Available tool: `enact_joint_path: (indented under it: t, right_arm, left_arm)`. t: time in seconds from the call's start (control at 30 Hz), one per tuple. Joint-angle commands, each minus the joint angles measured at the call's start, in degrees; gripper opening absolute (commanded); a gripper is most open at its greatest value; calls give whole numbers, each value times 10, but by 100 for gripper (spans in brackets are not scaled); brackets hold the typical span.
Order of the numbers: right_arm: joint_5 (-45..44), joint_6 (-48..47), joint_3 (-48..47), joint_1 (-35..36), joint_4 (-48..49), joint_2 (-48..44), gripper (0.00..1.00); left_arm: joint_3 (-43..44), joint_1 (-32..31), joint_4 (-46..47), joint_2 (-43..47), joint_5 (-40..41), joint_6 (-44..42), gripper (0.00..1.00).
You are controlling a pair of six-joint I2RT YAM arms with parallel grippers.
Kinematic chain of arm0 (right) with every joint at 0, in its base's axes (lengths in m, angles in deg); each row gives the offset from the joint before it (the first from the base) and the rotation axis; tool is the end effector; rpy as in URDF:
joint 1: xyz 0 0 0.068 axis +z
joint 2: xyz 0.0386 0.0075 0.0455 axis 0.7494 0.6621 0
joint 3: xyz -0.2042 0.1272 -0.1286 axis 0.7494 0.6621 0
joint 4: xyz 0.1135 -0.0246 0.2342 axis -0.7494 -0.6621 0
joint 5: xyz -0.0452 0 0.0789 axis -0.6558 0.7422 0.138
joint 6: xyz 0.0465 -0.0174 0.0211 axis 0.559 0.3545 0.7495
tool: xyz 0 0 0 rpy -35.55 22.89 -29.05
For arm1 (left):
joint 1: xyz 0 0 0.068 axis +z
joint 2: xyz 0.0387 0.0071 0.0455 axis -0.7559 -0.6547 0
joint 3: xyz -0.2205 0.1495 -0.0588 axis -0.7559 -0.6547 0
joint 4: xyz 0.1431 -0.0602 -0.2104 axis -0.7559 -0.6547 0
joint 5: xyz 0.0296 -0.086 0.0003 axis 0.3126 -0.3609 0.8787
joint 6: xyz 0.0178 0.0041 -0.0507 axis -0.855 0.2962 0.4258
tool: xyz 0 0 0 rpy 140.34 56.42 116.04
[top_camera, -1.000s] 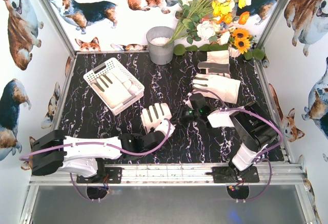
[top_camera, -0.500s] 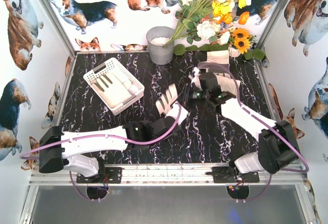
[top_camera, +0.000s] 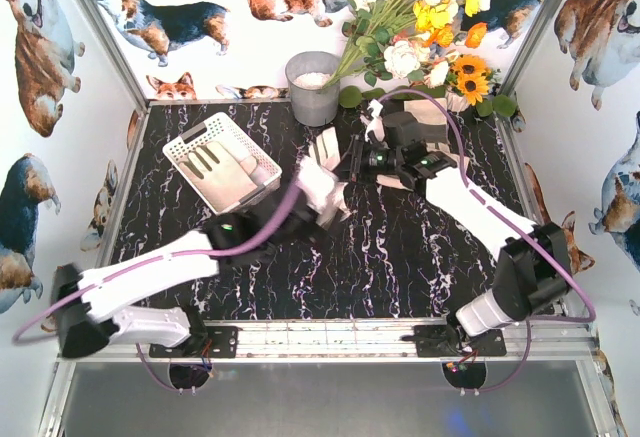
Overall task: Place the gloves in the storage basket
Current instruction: Pick up the glove from the center of the board.
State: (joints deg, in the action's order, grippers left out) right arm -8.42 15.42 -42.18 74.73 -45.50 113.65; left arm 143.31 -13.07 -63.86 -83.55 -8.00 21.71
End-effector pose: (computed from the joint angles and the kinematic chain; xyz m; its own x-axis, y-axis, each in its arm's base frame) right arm 0.2893 0.1636 0.3024 -0.8834 0.1625 -0.4395 -0.2671 0.5959 0.7573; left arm 0.1386 -0.2380 0.3190 -0.3999 0.3168 -0.8601 0.6376 0.7702 -0.0127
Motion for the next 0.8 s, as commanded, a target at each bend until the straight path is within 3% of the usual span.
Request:
enact_joint_path:
  t: [0.0, 0.2, 0.37, 0.6, 0.77]
  right_arm:
    - [-1, -33, -60, 9, 49, 20, 0]
    - [-16, -55, -102, 41, 124, 55, 0]
    - [-34, -38, -149, 76, 178, 116, 0]
    - [3, 33, -219, 107, 298, 229, 0]
    - [24, 54, -285, 126, 328, 304, 0]
  left_arm:
    - [-21, 105, 12, 79, -120, -2, 100]
    - [-45, 388, 12, 97, -329, 20, 100]
    - [-42, 546, 17, 82, -379, 20, 100]
    - [-110, 708, 94, 95, -386, 60, 100]
    - [-163, 766, 126, 95, -358, 85, 100]
